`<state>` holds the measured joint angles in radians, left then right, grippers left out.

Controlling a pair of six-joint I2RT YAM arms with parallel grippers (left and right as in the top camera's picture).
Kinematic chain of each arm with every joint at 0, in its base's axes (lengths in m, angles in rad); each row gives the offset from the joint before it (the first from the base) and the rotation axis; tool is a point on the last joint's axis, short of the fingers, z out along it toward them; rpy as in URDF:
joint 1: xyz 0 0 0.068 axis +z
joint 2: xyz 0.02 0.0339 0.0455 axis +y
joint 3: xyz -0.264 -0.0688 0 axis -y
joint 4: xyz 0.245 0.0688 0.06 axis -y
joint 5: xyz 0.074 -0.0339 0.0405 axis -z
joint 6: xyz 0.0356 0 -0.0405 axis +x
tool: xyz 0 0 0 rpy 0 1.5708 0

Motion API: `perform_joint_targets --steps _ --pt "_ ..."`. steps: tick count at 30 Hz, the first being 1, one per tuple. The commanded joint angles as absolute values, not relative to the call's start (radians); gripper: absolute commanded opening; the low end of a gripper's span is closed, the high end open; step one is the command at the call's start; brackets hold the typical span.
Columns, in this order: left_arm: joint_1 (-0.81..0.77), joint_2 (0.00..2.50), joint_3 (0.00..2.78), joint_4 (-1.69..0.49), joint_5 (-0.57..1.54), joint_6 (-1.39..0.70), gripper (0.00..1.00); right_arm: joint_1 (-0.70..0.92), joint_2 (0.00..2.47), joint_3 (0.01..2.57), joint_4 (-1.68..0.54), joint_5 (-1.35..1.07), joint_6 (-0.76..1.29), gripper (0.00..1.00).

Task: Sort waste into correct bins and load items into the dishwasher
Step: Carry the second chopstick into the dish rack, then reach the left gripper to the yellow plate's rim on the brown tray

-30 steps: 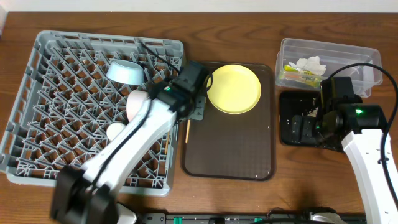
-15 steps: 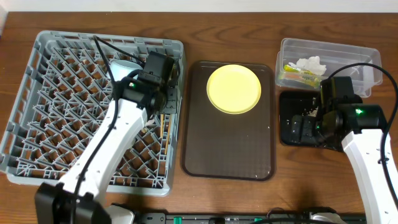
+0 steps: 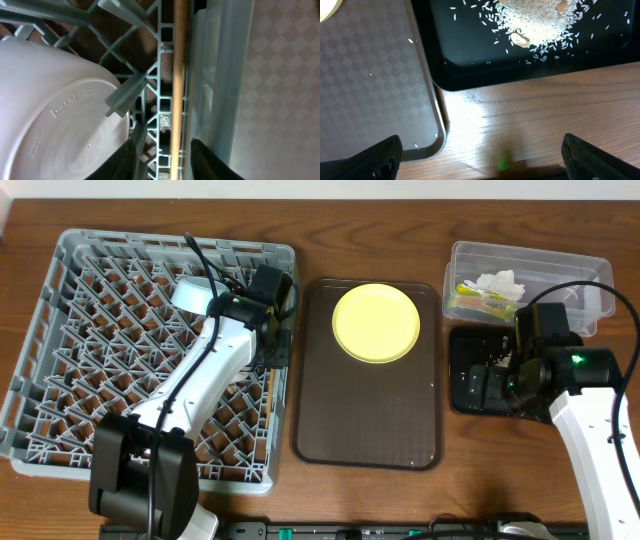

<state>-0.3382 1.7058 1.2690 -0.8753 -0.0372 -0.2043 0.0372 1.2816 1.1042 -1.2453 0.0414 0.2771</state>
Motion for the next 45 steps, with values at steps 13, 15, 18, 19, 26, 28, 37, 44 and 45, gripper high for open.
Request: perform_joint_targets --steps 13,15,18,19,26,28,37,44,45 --pt "-0.403 1.526 1.292 -0.741 0.128 -0.184 0.52 0.029 1.27 1.118 -1.243 0.048 0.265 0.99" --pt "-0.441 1.539 1.285 -0.691 0.128 -0.159 0.56 0.029 1.27 1.118 -1.246 0.048 0.265 0.99" --pt "-0.505 1.576 1.28 -0.622 0.128 -0.102 0.6 0.029 1.27 1.118 -1.253 0.05 0.265 1.0" --pt "-0.529 1.595 1.28 -0.598 0.127 -0.075 0.61 0.029 1.27 1.118 -1.254 0.054 0.274 0.99" --pt "-0.641 1.748 1.28 -0.461 0.127 0.008 0.66 0.029 1.27 1.118 -1.259 0.081 0.314 0.99" --pt "-0.665 1.799 1.28 -0.429 0.128 0.008 0.66 0.029 1.27 1.118 -1.26 0.081 0.314 0.99" --pt "-0.752 1.964 1.28 -0.348 0.127 0.133 0.66 0.029 1.27 1.118 -1.26 0.081 0.314 0.99" --pt "-0.761 2.025 1.279 -0.301 0.119 0.138 0.66 0.029 1.27 1.118 -1.261 0.081 0.313 0.99" --pt "-0.761 2.028 1.279 -0.301 0.119 0.138 0.66 0.029 1.27 1.118 -1.261 0.081 0.313 0.99"
